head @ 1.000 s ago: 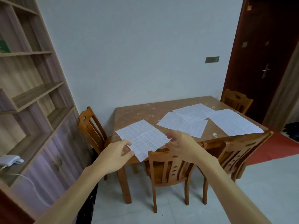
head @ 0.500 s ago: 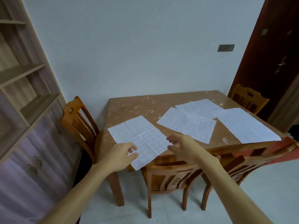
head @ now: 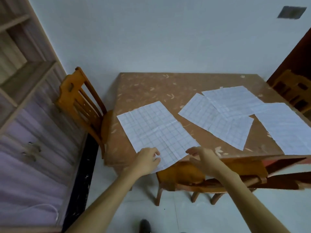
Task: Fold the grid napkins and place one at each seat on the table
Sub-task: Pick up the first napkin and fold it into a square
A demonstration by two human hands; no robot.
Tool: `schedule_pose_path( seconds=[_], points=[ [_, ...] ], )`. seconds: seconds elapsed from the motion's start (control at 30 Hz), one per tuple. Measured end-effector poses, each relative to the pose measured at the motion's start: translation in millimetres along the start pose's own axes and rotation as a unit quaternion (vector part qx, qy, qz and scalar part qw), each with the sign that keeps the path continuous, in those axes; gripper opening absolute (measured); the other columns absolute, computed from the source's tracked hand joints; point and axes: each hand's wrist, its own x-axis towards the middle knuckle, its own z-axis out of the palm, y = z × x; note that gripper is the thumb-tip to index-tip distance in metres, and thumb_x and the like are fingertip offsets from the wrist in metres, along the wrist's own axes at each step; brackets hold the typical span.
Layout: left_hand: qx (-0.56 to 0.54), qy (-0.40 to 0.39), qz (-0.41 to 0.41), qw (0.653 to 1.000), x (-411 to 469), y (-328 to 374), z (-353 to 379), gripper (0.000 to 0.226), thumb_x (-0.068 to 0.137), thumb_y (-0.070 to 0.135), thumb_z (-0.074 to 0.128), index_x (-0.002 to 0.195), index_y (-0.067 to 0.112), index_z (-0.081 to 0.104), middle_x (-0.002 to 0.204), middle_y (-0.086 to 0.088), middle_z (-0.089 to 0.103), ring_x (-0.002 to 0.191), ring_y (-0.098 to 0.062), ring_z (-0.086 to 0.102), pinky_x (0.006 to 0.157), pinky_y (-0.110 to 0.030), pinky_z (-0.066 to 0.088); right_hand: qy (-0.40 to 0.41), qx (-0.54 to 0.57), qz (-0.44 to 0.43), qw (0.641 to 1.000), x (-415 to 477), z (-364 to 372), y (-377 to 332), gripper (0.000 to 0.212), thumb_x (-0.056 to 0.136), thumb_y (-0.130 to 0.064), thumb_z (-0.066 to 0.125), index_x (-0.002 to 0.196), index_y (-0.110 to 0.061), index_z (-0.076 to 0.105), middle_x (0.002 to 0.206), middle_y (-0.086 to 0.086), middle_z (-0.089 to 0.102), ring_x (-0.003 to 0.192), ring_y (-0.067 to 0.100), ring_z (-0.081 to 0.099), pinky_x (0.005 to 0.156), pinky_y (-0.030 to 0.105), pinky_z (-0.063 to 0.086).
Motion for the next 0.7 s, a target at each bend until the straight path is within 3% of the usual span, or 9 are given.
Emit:
schedule_pose_path(
  seconds=[0.17,0.3,0.43,0.57,0.63,0.7],
  points=[
    [-0.002,-0.042,-0.02,0.999,23,-28,36,0.026,0.099,0.026,0.056,0.12,0.013,0.065,0.118,-0.006,0.067,0.105,-0.02,0.064,0.085,-0.032,0.053,-0.066,0.011,0.018,0.998,37,28,15,0.032,0.099,-0.02,0.052,0.129,-0.031,0.061,0.131,-0.008,0.062,0.114,0.015,0.063,0.095,0.026,0.052],
    [-0.022,-0.099,-0.058,0.993,34,-46,61,0.029,0.095,0.03,0.057,0.124,0.026,0.062,0.118,-0.001,0.066,0.105,-0.018,0.065,0.09,-0.038,0.056,-0.142,0.0,-0.003,0.99,60,50,29,0.03,0.099,-0.023,0.052,0.127,-0.031,0.061,0.124,-0.004,0.063,0.111,0.02,0.064,0.098,0.034,0.054],
    [-0.04,-0.089,-0.104,0.99,37,-58,86,0.028,0.099,0.026,0.055,0.126,0.024,0.059,0.126,0.0,0.061,0.109,-0.016,0.062,0.095,-0.036,0.054,-0.191,-0.015,-0.065,0.979,82,64,35,0.027,0.101,-0.017,0.051,0.124,-0.018,0.065,0.123,0.004,0.063,0.101,0.013,0.061,0.092,0.025,0.052],
    [0.067,-0.001,-0.092,0.994,40,-63,112,0.028,0.098,0.02,0.053,0.125,0.02,0.061,0.125,0.0,0.055,0.107,-0.018,0.06,0.087,-0.028,0.051,-0.152,-0.056,-0.101,0.982,103,87,49,0.044,0.095,-0.003,0.053,0.135,-0.02,0.056,0.148,0.006,0.044,0.128,0.022,0.05,0.103,0.029,0.047],
    [0.103,0.057,-0.06,0.991,44,-60,121,0.025,0.084,0.013,0.07,0.109,0.018,0.069,0.109,0.0,0.064,0.098,-0.018,0.065,0.079,-0.025,0.054,-0.104,-0.068,-0.095,0.988,112,97,59,0.059,0.086,0.005,0.059,0.14,-0.019,0.051,0.154,0.009,0.038,0.138,0.029,0.041,0.11,0.038,0.041],
    [0.128,0.097,-0.032,0.987,52,-58,131,0.036,0.07,0.008,0.079,0.103,0.018,0.07,0.105,-0.002,0.068,0.094,-0.019,0.067,0.077,-0.023,0.056,-0.073,-0.083,-0.113,0.987,121,103,69,0.071,0.077,0.011,0.064,0.142,-0.016,0.049,0.155,0.014,0.038,0.141,0.034,0.039,0.112,0.046,0.037]
  ],
)
